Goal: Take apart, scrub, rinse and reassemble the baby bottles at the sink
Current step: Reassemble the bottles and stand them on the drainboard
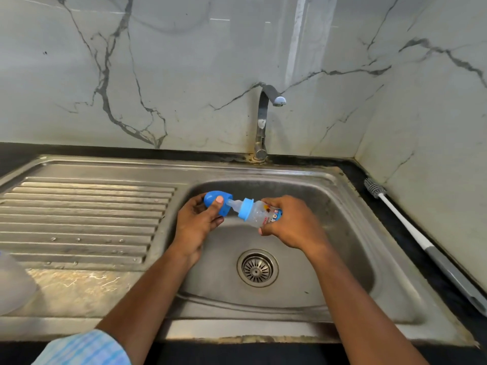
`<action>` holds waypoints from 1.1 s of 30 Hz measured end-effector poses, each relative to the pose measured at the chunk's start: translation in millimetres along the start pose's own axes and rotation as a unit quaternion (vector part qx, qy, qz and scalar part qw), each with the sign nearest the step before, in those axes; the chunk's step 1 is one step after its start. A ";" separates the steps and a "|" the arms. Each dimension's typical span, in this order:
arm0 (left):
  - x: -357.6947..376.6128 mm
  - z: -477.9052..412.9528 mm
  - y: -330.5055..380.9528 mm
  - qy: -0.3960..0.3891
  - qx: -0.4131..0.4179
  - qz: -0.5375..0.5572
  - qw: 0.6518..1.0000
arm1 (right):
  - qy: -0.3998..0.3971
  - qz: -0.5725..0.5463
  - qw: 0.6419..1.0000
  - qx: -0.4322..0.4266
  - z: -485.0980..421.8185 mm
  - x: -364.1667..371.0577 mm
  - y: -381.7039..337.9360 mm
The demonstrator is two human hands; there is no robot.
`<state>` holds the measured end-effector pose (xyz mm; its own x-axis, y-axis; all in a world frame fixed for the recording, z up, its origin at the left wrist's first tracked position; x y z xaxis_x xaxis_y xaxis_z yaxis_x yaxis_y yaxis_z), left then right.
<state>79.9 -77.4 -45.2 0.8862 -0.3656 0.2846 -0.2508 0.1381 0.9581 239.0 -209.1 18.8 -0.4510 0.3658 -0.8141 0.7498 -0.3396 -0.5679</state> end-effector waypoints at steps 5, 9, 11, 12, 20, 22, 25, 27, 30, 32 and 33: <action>13.5 3.7 -5.0 -0.038 -0.012 0.011 0.999 | 0.002 0.043 0.999 -0.031 -6.9 7.7 -10.9; 13.7 0.7 -0.3 -0.056 -0.009 0.034 0.998 | 0.021 0.016 0.998 -0.051 -7.0 1.8 -17.5; 15.7 -0.9 0.3 -0.074 -0.008 0.033 0.997 | 0.002 -0.007 0.999 -0.048 -8.0 6.8 -14.0; 18.4 -1.2 2.4 -0.090 -0.003 0.033 0.995 | -0.014 -0.035 0.998 -0.047 -8.4 10.2 -11.4; 31.4 14.0 30.1 -0.200 0.025 0.089 0.975 | -0.106 -0.293 0.949 -0.038 6.4 22.0 -13.2; 28.4 16.9 32.1 -0.176 0.024 0.088 0.980 | -0.106 -0.292 0.949 -0.045 4.5 25.6 -17.5; 13.6 21.2 31.0 -0.099 0.030 -0.034 0.994 | -0.090 -0.276 0.955 -0.063 -0.1 33.6 -27.7; 4.1 21.9 28.9 -0.069 0.041 -0.165 0.983 | -0.087 -0.235 0.966 -0.068 0.7 41.6 -29.3; -7.4 23.7 38.9 -0.051 0.086 -0.256 0.961 | -0.076 -0.204 0.973 -0.071 -2.0 52.0 -37.3; -15.5 24.1 52.7 -0.041 0.124 -0.264 0.956 | -0.051 -0.194 0.977 -0.078 -9.0 56.0 -51.0; -21.6 22.6 60.9 -0.036 0.141 -0.266 0.953 | -0.038 -0.193 0.977 -0.082 -14.9 59.0 -61.9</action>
<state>36.6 -82.0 7.7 0.8904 -0.3793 -0.2518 0.1221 -0.3340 0.9346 173.2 -153.5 7.7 -0.7454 0.3722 -0.5531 0.5815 -0.0428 -0.8124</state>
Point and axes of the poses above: each hand's wrist, its own z-axis away from the middle knuckle, its own x-axis out of the palm, y = z × x, the point moved 9 cm from there along -z, towards the middle knuckle, and after that the axes turned 1 degree about -y, right-handed, at the moved point
